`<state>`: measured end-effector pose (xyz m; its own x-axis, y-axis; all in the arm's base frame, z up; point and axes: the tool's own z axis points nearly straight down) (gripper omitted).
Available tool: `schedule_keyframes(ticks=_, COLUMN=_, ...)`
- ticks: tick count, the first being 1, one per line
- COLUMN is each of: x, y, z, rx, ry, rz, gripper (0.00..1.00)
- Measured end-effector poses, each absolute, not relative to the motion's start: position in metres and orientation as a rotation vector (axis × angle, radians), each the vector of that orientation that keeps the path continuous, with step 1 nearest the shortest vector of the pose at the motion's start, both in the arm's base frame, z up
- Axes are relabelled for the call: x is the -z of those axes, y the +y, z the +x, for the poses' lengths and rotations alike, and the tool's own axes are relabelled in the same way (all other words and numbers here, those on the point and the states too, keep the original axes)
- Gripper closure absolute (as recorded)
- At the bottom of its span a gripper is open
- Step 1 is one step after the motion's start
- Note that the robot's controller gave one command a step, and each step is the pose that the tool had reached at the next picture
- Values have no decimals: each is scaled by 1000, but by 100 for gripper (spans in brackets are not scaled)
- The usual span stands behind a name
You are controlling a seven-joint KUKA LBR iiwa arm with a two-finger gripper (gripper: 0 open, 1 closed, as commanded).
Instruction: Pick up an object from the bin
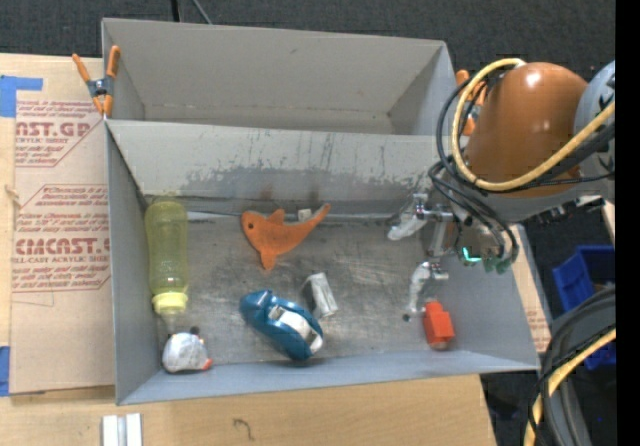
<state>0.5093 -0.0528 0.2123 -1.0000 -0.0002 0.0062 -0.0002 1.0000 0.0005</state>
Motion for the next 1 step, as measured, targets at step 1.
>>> schedule_keyframes(ticks=1, x=-216, y=-53, z=511, rx=-1, ry=-3143, rz=1, gripper=0)
